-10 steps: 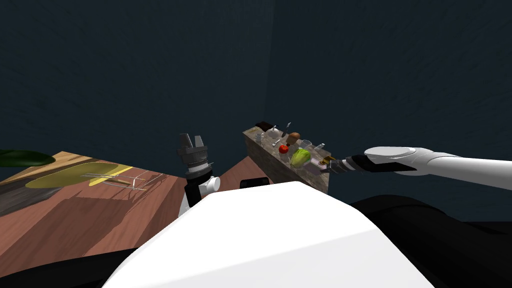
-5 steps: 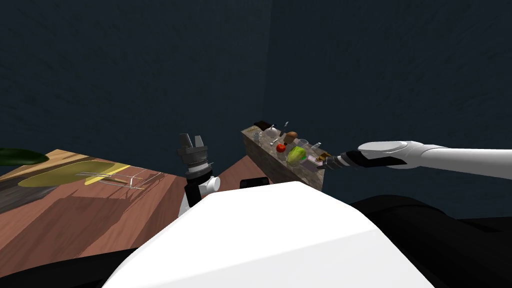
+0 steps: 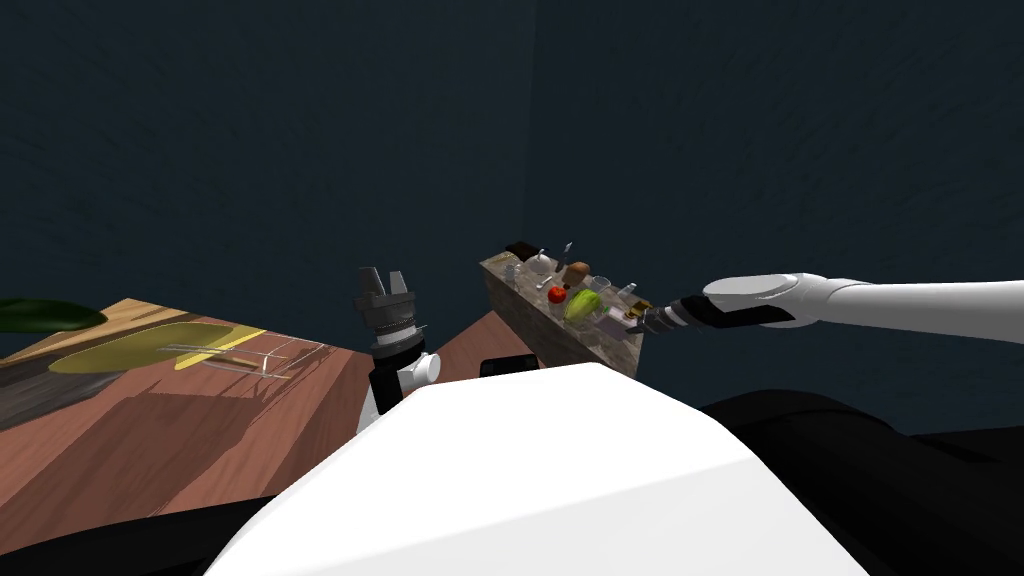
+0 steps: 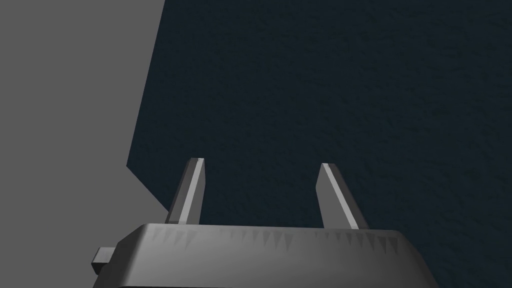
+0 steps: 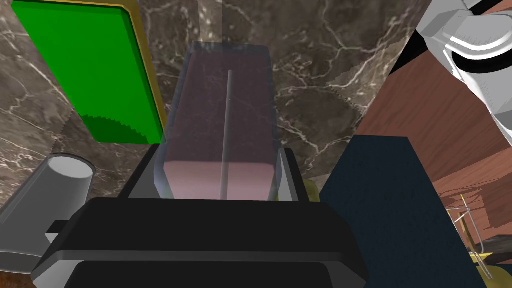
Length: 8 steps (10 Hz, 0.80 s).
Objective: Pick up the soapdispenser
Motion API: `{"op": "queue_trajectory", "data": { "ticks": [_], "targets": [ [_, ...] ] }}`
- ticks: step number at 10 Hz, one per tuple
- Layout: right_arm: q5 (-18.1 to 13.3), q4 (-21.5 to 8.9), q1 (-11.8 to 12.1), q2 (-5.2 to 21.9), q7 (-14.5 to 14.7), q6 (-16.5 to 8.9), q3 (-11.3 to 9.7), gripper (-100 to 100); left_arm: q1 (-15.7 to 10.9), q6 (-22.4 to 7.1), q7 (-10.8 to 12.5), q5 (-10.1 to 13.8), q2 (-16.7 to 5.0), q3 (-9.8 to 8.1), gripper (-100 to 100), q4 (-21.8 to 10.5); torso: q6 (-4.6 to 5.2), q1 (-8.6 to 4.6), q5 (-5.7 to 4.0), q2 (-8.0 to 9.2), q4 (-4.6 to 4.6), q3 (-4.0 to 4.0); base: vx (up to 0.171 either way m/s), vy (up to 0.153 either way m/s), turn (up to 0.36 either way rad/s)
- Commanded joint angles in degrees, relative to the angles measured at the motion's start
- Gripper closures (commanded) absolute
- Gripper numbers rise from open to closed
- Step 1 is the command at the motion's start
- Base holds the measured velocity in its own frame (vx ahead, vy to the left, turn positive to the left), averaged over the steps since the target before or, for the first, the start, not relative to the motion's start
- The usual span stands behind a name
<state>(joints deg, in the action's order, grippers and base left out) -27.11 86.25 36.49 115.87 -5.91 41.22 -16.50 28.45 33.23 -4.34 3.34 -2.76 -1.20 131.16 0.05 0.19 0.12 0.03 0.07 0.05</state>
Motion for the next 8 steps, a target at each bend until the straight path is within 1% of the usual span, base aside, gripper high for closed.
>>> {"op": "queue_trajectory", "data": {
  "ticks": [1, 3, 4, 5, 6, 7, 8],
  "targets": [
    [1.3, 2.5, 0.2, 2.1, -0.9, -1.9, -0.4, 100, 0.0, 0.0, 0.0, 0.0, 0.0, 0.00, 0, 0.0, 0.00, 0.00, 0.00, 0.00, 0.00, 0.00, -0.024, -0.045, -0.014],
    [2.9, 6.1, 0.3, 5.5, -3.1, -4.8, -0.6, 100, 0.0, 0.0, 0.0, 0.0, 0.0, 0.00, 0, 0.0, 0.00, -0.09, 0.01, 0.09, 0.03, 0.06, -0.054, -0.076, -0.010],
    [2.9, 6.8, 0.3, 5.7, -3.1, -4.8, -0.6, 100, 0.0, 0.0, 0.0, 0.0, 0.0, 0.00, 0, 0.0, 0.04, -0.14, 0.01, 0.12, 0.04, 0.08, -0.036, -0.054, -0.002],
    [3.7, 8.8, 0.4, 7.5, -4.2, -6.3, -0.7, 100, 0.0, 0.0, 0.0, 0.0, 0.0, 0.00, 0, 0.0, 0.05, -0.07, -0.01, 0.11, 0.03, 0.07, -0.036, -0.053, -0.018],
    [3.7, 9.0, 0.4, 7.5, -4.2, -6.3, -0.7, 100, 0.0, 0.0, 0.0, 0.0, 0.0, 0.00, 0, 0.0, 0.04, -0.06, 0.01, 0.10, 0.03, 0.06, -0.025, -0.043, -0.001],
    [3.3, 8.3, 1.0, 7.0, -4.3, -5.8, 0.1, 100, 0.0, 0.0, 0.0, 0.0, 0.0, 0.00, 0, 0.0, 0.03, -0.02, 0.01, 0.07, 0.03, 0.05, -0.008, -0.014, 0.003],
    [3.4, 8.4, 1.0, 7.1, -4.3, -5.9, 0.1, 0, 0.0, 0.0, 0.0, 0.0, 0.0, 0.00, 0, 0.0, 0.03, 0.05, 0.03, 0.02, 0.03, 0.03, 0.000, 0.000, 0.000]
  ]
}}
